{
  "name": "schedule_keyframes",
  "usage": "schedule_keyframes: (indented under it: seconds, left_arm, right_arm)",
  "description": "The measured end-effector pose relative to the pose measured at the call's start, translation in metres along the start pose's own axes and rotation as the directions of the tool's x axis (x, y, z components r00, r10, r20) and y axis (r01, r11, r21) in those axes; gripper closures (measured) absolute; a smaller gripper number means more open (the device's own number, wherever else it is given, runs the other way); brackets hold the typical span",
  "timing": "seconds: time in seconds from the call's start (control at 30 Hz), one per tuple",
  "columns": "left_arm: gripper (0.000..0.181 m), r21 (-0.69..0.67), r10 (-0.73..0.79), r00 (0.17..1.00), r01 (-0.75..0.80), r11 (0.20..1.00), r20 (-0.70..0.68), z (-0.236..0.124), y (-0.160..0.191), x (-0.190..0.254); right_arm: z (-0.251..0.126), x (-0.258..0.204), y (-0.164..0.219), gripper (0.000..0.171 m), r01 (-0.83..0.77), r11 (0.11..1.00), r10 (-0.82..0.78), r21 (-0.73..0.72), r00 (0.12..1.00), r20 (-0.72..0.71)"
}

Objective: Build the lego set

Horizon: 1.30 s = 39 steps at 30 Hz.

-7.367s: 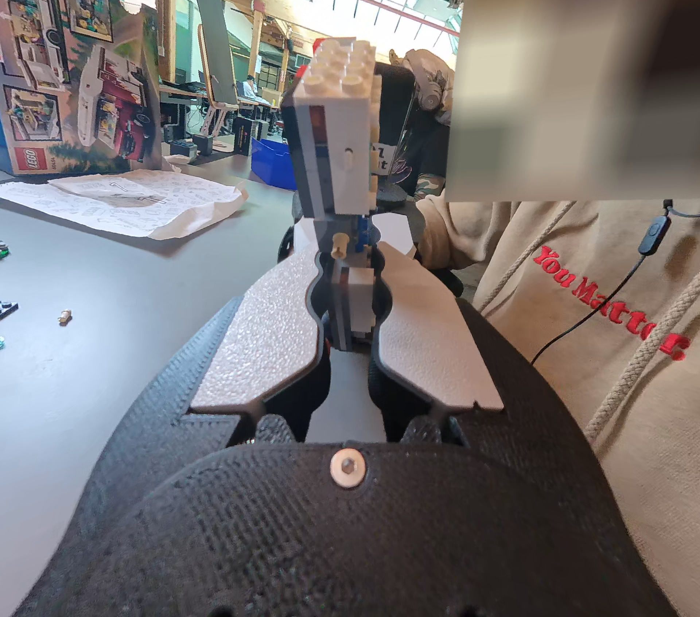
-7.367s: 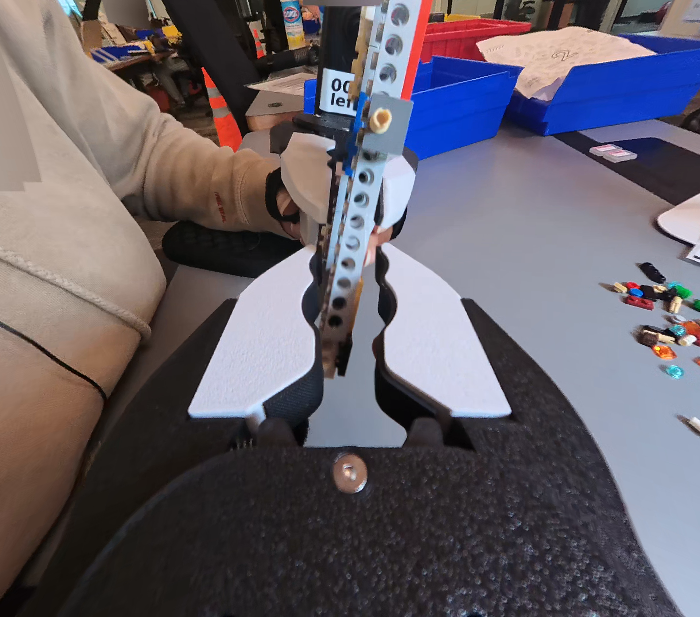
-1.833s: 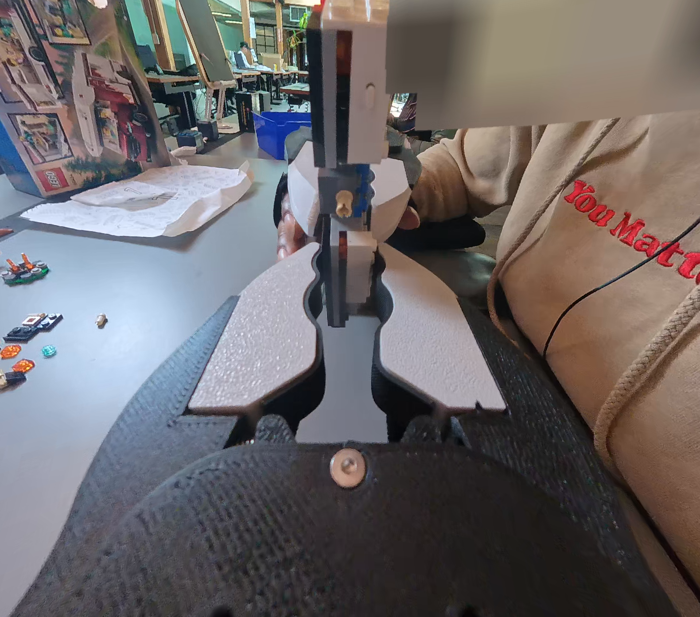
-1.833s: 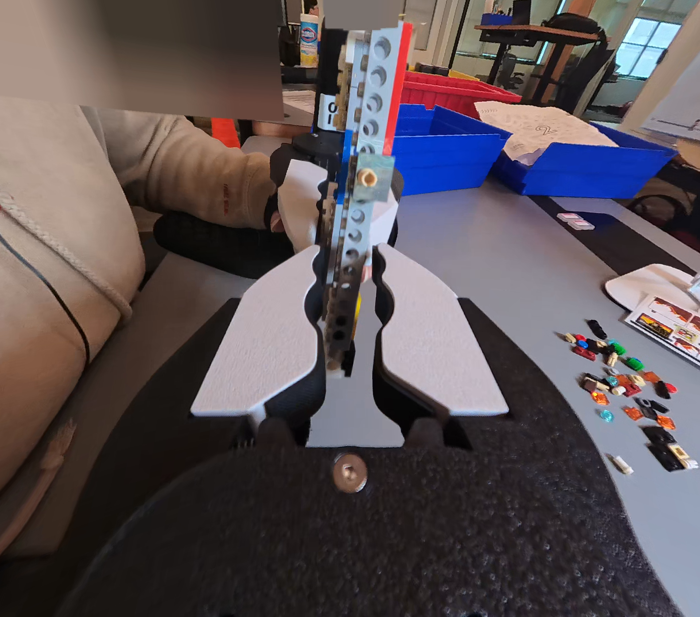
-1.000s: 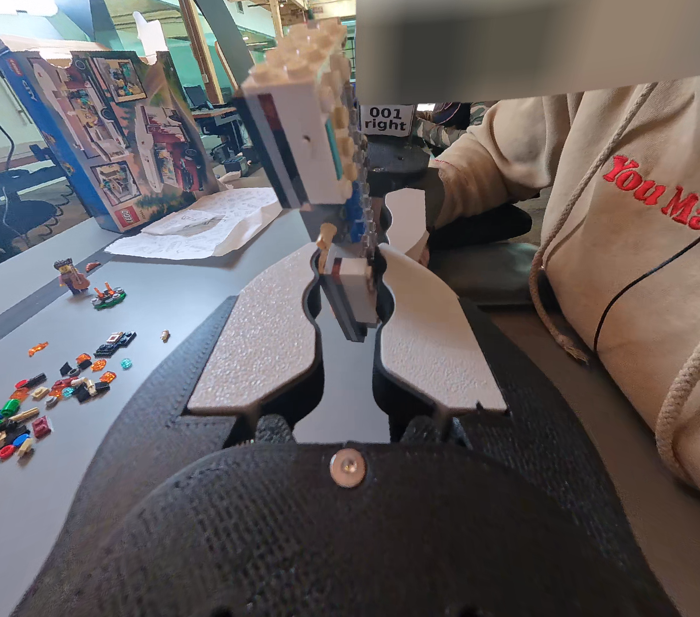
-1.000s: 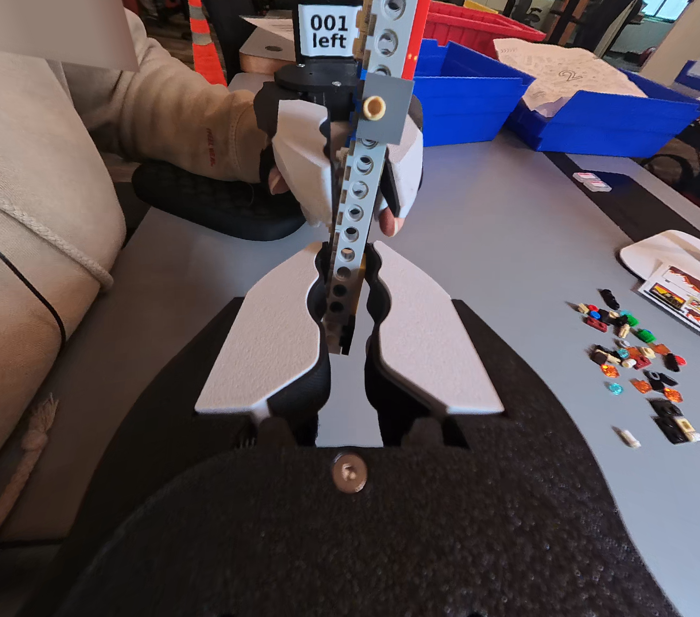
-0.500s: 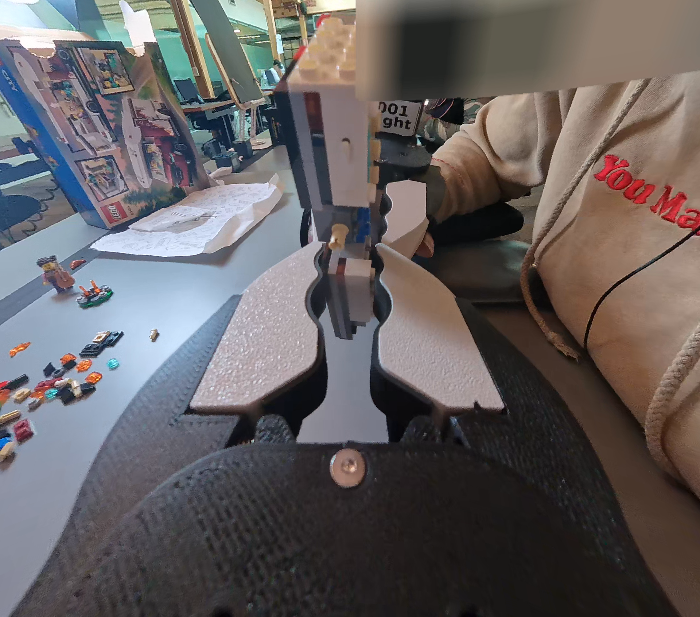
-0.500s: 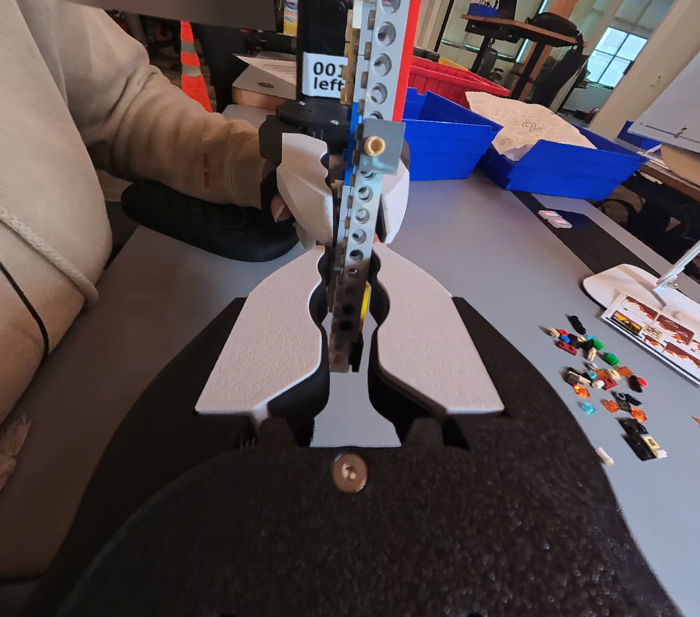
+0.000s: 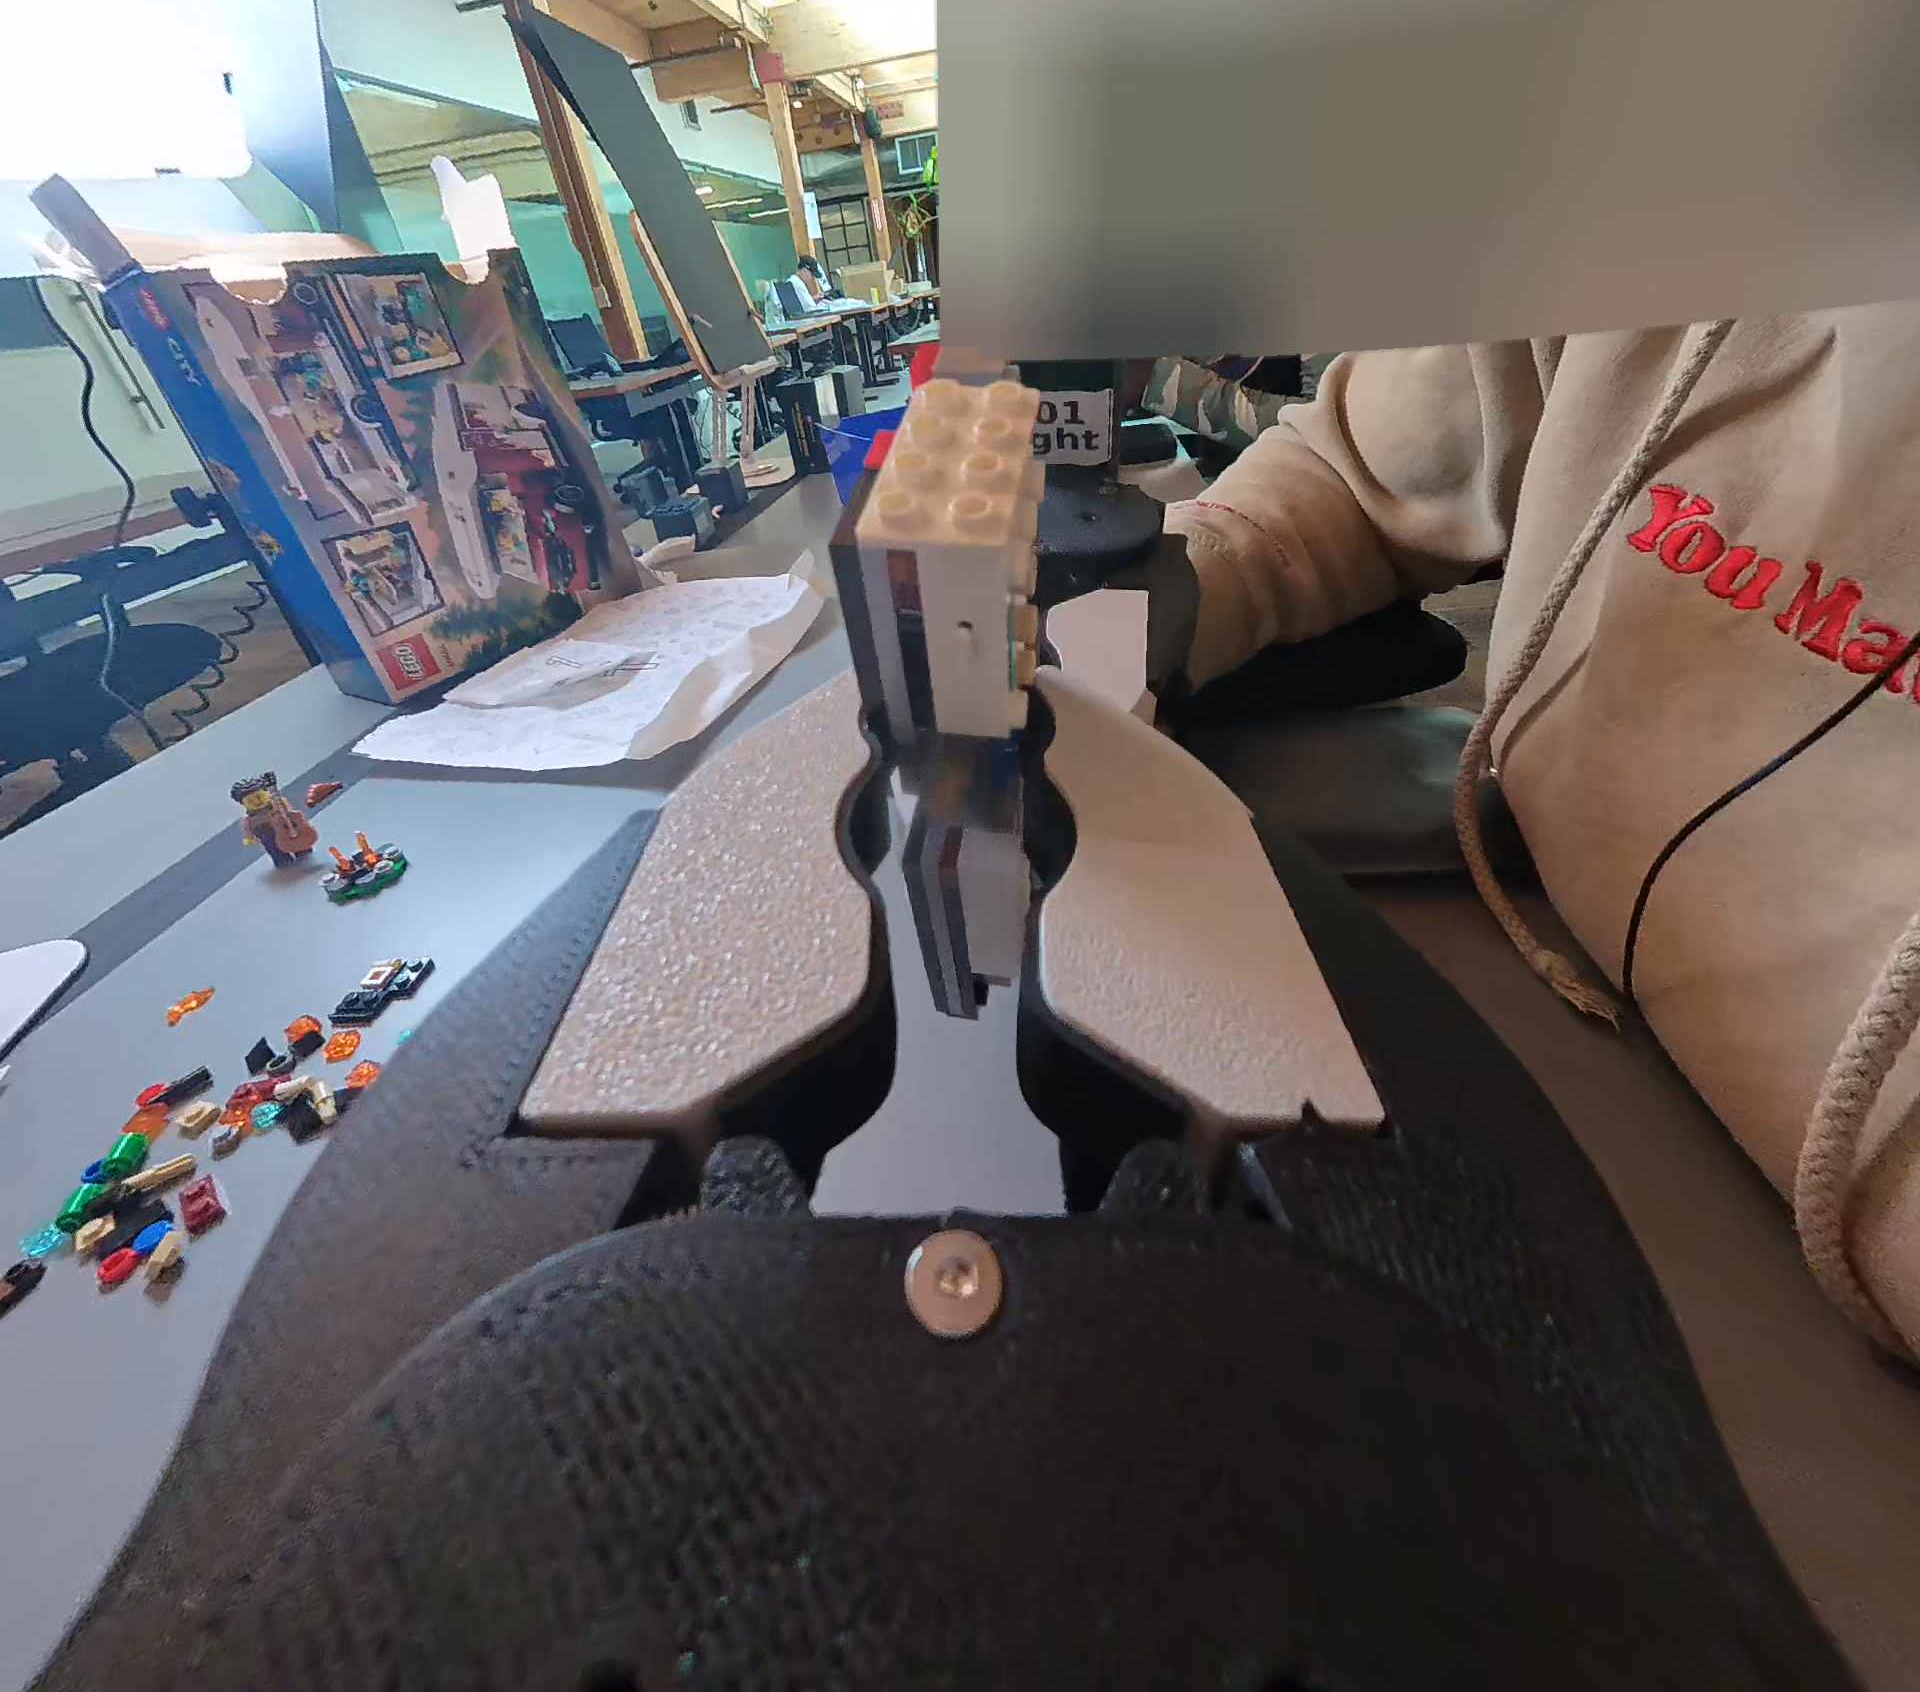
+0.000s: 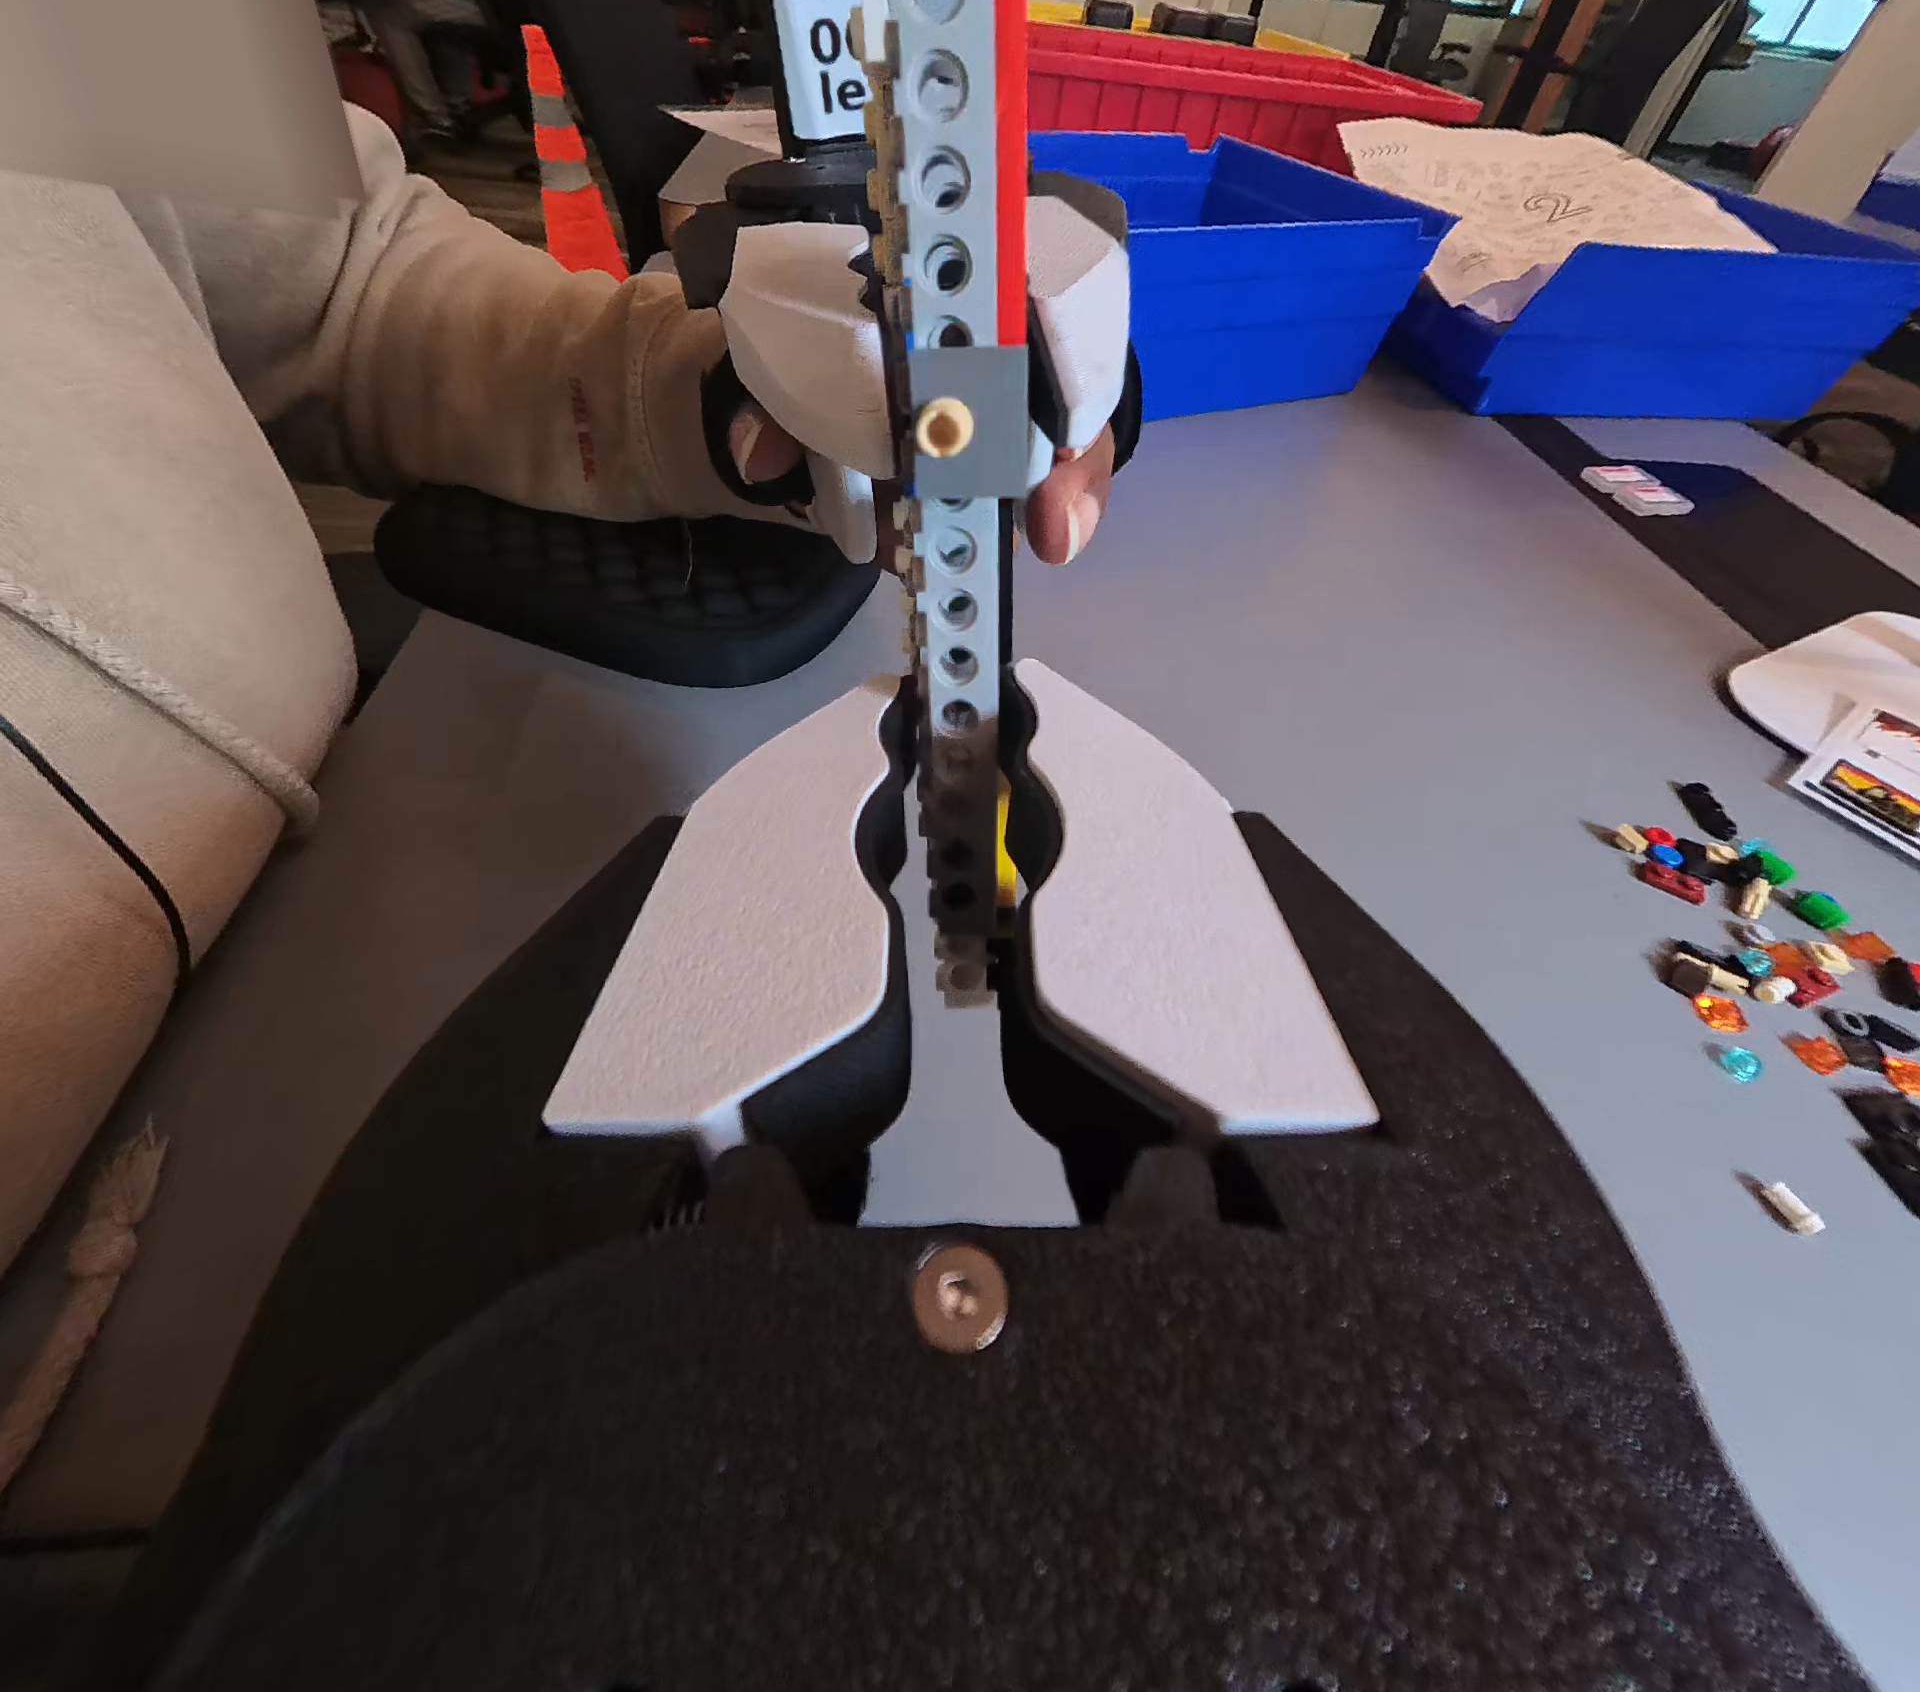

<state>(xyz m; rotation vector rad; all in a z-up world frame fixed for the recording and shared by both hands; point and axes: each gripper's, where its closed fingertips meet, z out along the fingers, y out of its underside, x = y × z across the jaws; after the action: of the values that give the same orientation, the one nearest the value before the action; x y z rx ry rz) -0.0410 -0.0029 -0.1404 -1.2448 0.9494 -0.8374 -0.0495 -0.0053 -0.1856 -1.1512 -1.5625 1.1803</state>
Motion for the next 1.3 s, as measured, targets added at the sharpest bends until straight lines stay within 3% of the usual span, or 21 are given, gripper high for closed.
schedule_keyframes:
  seconds: [0.3,0.67,0.87,1.3]
  left_arm:
    - [0.16,0.046,-0.048,0.999,0.049,0.998,-0.009,0.003,-0.002,0.001]
    - [0.158,0.049,0.016,1.0,-0.016,0.999,0.003,0.0,-0.005,0.002]
    - [0.159,0.039,0.001,1.0,-0.002,0.999,0.02,0.002,-0.002,0.0]
    - [0.157,0.042,-0.027,1.0,0.027,0.999,0.0,0.005,0.0,0.003]
  right_arm:
    - [-0.003,0.0,-0.015,0.156,0.043,0.996,-0.039,0.083,0.998,-0.041]
    - [-0.003,0.002,-0.013,0.158,0.052,0.997,-0.049,0.055,0.998,-0.041]
    - [-0.003,0.003,-0.022,0.153,0.105,0.989,-0.096,0.106,0.991,-0.092]
    - [-0.004,0.001,-0.02,0.159,0.083,0.994,-0.078,0.077,0.995,-0.054]
